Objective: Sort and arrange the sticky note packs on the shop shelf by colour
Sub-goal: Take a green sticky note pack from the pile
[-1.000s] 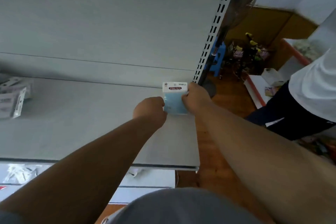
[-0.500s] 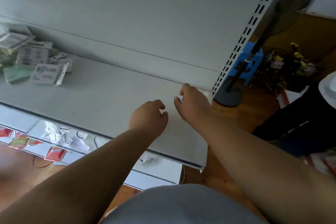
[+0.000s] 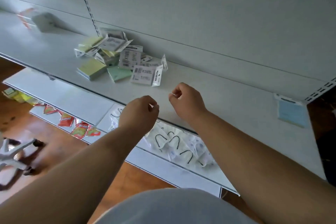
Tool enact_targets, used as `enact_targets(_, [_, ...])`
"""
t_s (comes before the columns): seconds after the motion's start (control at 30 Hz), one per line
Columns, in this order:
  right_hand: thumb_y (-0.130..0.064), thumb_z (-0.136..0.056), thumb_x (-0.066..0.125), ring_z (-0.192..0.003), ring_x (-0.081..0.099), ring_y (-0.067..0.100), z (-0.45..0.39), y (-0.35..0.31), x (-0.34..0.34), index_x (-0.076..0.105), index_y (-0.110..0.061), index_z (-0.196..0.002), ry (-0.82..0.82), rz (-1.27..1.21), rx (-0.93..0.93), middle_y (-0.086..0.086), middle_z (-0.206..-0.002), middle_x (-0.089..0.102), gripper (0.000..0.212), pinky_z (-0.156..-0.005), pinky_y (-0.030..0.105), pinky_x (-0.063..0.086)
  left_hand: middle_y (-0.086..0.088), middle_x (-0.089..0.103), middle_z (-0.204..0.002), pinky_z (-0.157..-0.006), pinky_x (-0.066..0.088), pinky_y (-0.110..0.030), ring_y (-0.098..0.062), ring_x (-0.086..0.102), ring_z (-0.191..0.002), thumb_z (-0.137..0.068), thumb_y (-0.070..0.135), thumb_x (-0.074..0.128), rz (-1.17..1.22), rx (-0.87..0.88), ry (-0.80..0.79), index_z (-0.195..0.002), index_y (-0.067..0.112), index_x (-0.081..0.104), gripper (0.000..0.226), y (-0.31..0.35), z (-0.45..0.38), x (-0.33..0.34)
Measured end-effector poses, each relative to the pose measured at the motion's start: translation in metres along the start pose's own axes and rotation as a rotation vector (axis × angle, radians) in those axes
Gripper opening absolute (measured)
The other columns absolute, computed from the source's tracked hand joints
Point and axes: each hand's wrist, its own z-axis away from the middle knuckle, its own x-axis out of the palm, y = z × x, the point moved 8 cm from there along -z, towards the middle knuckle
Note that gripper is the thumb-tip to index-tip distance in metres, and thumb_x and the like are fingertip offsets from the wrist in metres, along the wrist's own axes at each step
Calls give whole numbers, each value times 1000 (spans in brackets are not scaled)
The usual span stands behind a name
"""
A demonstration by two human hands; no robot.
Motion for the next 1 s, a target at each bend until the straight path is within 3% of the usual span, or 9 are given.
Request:
enact_targets(0.13, [-38,-86,61,-91,66,26,-28,-33,46,60,-28,-117,-121,-116,139,4,-123,55,33,-81,36,55,14,65,-81,-66,45,-27,-14,59,-78,-88,35,52,-35,-6,-35,-93,31,65,14,-50,-10,-33])
enact_targets(0.23, [-30,-90,57,-81,66,25,-40,-44,64,54,-23,-132,-217,-141,262,12,-109,65,43,-65,31,54,14,65,-86,-67,45,-26,-14,59,-81,-90,34,53,-23,32,-53,-99,30,65,15,-66,-17,-47])
enact_targets(0.37, [-21,-92,50,-59,59,23,-49,-59,53,68,-8,-102,-103,-188,289,13,-71,68,24,-61,31,46,9,62,-108,-73,47,-27,-12,57,-87,-89,36,59,-15,79,-68,-121,29,59,33,-74,-31,-52])
enact_targets(0.43, [-22,-92,55,-55,57,21,-45,-70,47,69,-16,-95,-23,-386,318,11,-68,67,17,-57,30,44,1,53,-129,-84,51,-33,-17,58,-100,-84,40,67,-38,139,-45,-135,28,47,56,-73,-37,-53])
enact_targets(0.53, [-17,-90,60,-53,56,22,-31,-94,41,71,-13,-89,-20,-741,337,12,-74,66,12,-49,28,39,-6,39,-145,-103,44,-40,-26,47,-124,-79,45,73,-19,148,27,-145,24,33,81,-70,-50,-57])
enact_targets(0.7, [-9,-91,56,-48,53,19,-13,-103,13,72,-4,-96,-44,-1059,353,11,-87,69,18,-46,26,35,7,64,-114,-75,53,-31,-6,61,-78,-93,36,56,349,158,-32,-118,30,58,26,-40,-49,-43])
enact_targets(0.83, [-10,-89,59,-50,51,17,5,-87,-10,66,2,-114,-67,-1238,395,11,-98,67,28,-47,25,37,13,64,-106,-67,47,-26,1,62,-80,-92,39,57,552,147,-92,-113,29,55,24,-5,-39,-19])
enact_targets(0.93, [-12,-91,59,-49,55,18,16,-61,-37,67,-4,-108,47,-1201,384,10,-101,65,21,-48,25,37,4,70,-76,-62,49,-30,-2,62,-61,-97,27,49,592,86,-142,-97,23,61,12,16,-40,-4])
enact_targets(1.0, [-17,-92,61,-51,58,16,23,-33,-66,66,-12,-106,223,-918,355,5,-105,66,15,-48,25,39,-1,69,-66,-60,52,-30,-8,60,-54,-97,20,47,695,27,-230,-96,19,64,17,30,-35,11])
